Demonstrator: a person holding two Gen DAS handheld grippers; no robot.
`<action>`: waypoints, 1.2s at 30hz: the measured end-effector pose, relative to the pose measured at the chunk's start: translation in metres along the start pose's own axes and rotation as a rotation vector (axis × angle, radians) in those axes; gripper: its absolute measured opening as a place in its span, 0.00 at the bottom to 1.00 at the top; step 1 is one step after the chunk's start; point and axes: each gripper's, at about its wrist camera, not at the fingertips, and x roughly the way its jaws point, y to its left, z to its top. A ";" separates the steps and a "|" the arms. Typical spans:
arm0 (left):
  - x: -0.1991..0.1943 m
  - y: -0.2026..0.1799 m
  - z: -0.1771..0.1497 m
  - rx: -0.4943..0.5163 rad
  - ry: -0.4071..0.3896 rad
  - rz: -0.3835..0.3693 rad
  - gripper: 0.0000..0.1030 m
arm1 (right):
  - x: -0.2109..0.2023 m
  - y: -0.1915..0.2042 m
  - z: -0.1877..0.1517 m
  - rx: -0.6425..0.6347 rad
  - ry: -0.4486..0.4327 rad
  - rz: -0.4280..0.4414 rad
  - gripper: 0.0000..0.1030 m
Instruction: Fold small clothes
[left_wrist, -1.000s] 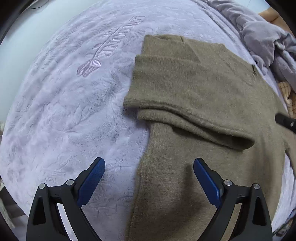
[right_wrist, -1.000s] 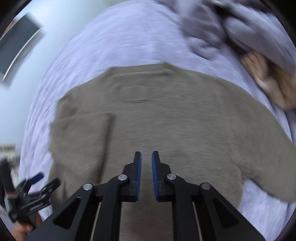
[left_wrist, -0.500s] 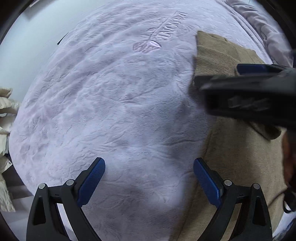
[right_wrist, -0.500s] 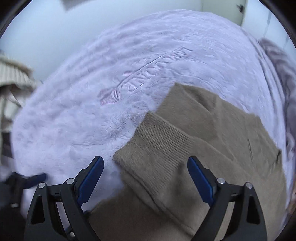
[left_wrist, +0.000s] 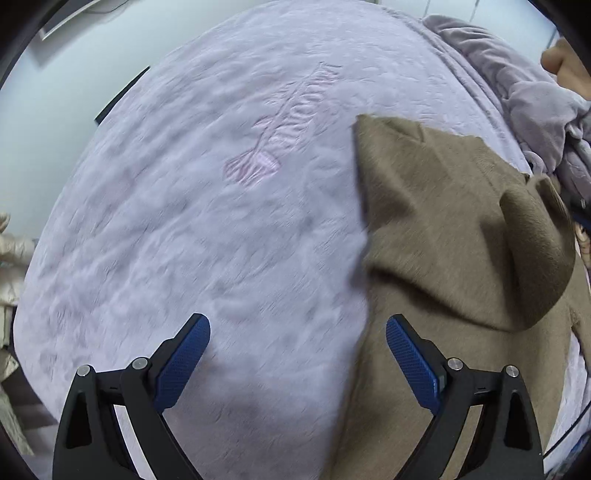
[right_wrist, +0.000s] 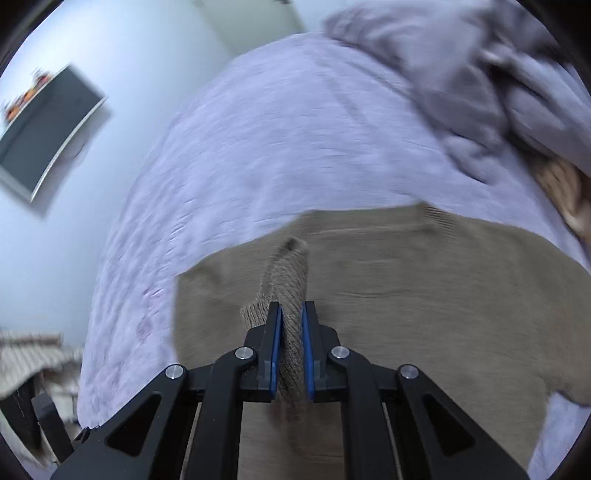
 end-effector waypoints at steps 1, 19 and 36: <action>0.002 -0.007 0.006 0.013 0.001 -0.004 0.94 | -0.002 -0.021 0.000 0.044 -0.001 -0.015 0.11; 0.075 -0.065 0.128 0.062 0.150 -0.230 0.39 | 0.061 -0.119 -0.041 0.554 0.213 0.590 0.80; 0.055 -0.039 0.112 -0.013 0.018 -0.128 0.62 | 0.004 -0.193 -0.076 0.525 0.093 0.149 0.47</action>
